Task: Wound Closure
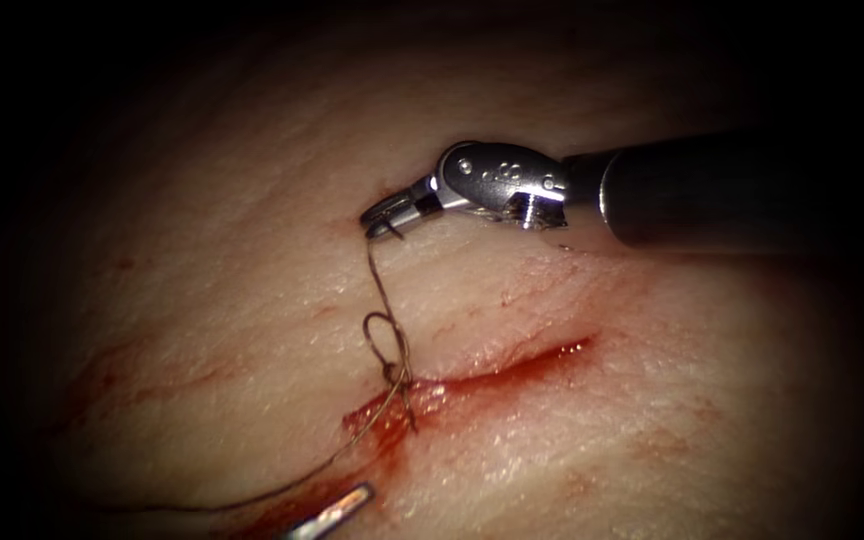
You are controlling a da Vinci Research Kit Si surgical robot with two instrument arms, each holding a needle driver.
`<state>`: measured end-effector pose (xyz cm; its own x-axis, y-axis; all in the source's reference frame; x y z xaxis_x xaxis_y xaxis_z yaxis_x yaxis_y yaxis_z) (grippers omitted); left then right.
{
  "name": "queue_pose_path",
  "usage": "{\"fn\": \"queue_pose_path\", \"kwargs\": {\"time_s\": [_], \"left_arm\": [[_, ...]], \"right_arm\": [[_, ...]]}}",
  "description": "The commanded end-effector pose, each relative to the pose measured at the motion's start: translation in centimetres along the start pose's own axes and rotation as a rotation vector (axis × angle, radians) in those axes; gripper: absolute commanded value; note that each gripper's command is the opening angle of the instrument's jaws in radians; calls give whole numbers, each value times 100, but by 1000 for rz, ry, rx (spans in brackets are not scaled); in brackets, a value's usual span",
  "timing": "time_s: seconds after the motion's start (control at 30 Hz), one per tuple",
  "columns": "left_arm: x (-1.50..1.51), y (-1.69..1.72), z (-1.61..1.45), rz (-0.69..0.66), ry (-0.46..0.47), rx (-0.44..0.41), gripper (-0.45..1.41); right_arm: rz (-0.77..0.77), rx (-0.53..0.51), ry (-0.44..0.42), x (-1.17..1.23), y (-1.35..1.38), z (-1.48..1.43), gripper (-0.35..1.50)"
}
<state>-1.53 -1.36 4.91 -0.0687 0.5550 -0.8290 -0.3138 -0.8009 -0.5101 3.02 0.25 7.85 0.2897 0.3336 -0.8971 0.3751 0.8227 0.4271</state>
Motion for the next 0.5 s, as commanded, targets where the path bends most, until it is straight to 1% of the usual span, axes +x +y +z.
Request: {"fn": "queue_pose_path", "kwargs": {"time_s": [0.03, 0.13, 0.17, 0.2, 0.23, 0.27, 0.3, 0.4, 0.5], "left_arm": [[-8, 4, 5, -5, -3, 3, 98], [-14, -21, 15, -9, -9, 42, 98], [-17, -34, 19, 8, -14, 60, 98], [-18, -38, 20, 19, -16, 66, 96], [-22, -47, 20, 44, -36, 92, 89], [-24, -50, 18, 63, -55, 99, 86], [-26, -59, 12, 70, -112, 114, 81], [-30, -70, 1, 70, -175, 121, 74], [-40, -81, -8, 75, -285, 130, 71]], "right_arm": [[0, 2, 1, -4, 3, 7, -35], [0, 2, 1, -4, 3, 7, -35], [0, 2, 1, -4, 3, 7, -35], [0, 2, 1, -4, 3, 7, -35], [-1, 3, 1, -4, 2, 6, -35], [-1, 3, 1, -4, 2, 6, -35], [-1, 4, -1, -4, 2, 5, -35], [-1, 5, -1, -4, 1, 3, -35], [0, 8, -1, -4, 1, 3, -35]]}}
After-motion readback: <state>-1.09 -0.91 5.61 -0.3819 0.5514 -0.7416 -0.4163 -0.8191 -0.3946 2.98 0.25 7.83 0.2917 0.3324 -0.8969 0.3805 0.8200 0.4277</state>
